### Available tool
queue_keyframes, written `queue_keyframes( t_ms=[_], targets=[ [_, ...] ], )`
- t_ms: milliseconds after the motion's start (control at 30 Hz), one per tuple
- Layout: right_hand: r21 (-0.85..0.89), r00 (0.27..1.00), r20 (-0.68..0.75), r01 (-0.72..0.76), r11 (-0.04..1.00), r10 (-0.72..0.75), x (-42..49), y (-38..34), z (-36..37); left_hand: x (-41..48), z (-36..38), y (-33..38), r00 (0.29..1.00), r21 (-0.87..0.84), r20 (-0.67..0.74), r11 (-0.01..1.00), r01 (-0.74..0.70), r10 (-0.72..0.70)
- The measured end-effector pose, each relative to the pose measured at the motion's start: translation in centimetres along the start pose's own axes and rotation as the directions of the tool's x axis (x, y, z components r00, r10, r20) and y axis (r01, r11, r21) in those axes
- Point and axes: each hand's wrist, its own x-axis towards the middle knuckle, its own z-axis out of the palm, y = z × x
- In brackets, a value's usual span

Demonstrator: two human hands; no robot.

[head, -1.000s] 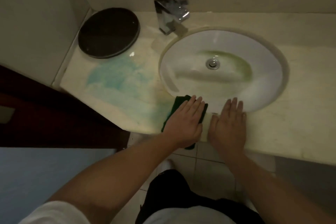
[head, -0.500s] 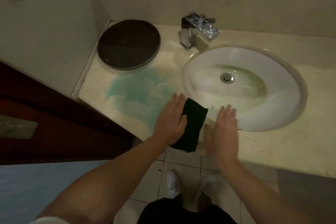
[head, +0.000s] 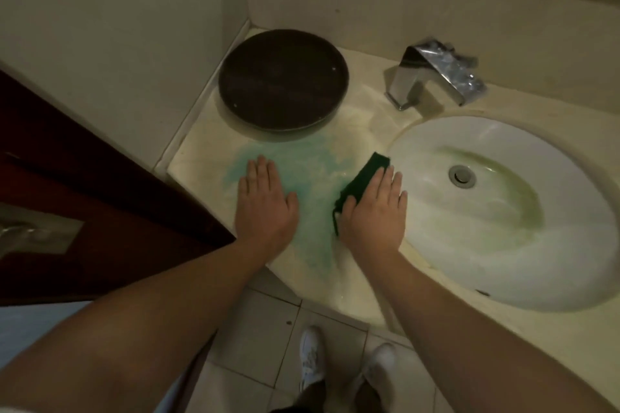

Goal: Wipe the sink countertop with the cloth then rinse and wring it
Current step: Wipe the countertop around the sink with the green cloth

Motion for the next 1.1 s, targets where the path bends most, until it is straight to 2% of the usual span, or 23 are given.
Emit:
queue_keyframes(
  t_ms=[167,300,500,700,767,833,933,1000,1100],
  targets=[
    [-0.065,0.996,-0.018,0.085,0.994,-0.087,8.6,-2.1,-0.7,0.3,0.2,0.0,1.000,0.009,-0.020,1.000,-0.016,0.016],
    [-0.107,0.965,0.024,0.263,0.959,-0.262,12.1,-3.3,-1.0,0.6,0.1,0.0,1.000,0.028,-0.029,1.000,-0.012,0.012],
    [-0.080,0.858,0.100,0.512,0.855,-0.504,9.2,-4.1,-0.6,0.6,-0.2,0.0,1.000,0.043,-0.005,0.999,-0.013,0.013],
    [-0.090,0.730,0.217,0.676,0.731,-0.648,5.5,-1.2,-1.1,0.4,-0.4,-0.3,1.000,0.046,0.007,0.999,-0.022,0.021],
    [-0.112,0.708,0.239,0.700,0.706,-0.664,3.9,1.4,-1.4,0.4,-0.5,-0.2,1.000,0.041,0.012,0.999,-0.020,0.020],
    [-0.127,0.765,0.205,0.639,0.759,-0.610,2.2,4.2,-1.6,0.3,-0.6,-0.1,1.000,0.032,0.022,0.999,-0.021,0.021],
    [-0.037,0.946,0.116,0.309,0.950,-0.303,0.5,6.0,-1.5,0.3,-0.7,-0.1,1.000,0.029,0.023,0.999,-0.020,0.020],
    [-0.020,0.980,0.090,0.181,0.983,-0.178,0.0,5.3,-1.0,0.2,-0.7,0.0,1.000,0.030,0.024,0.999,-0.017,0.016],
    [0.007,0.981,0.094,0.171,0.985,-0.171,0.2,3.5,-0.8,0.2,-0.6,0.0,1.000,0.025,0.013,1.000,-0.018,0.018]
  ],
)
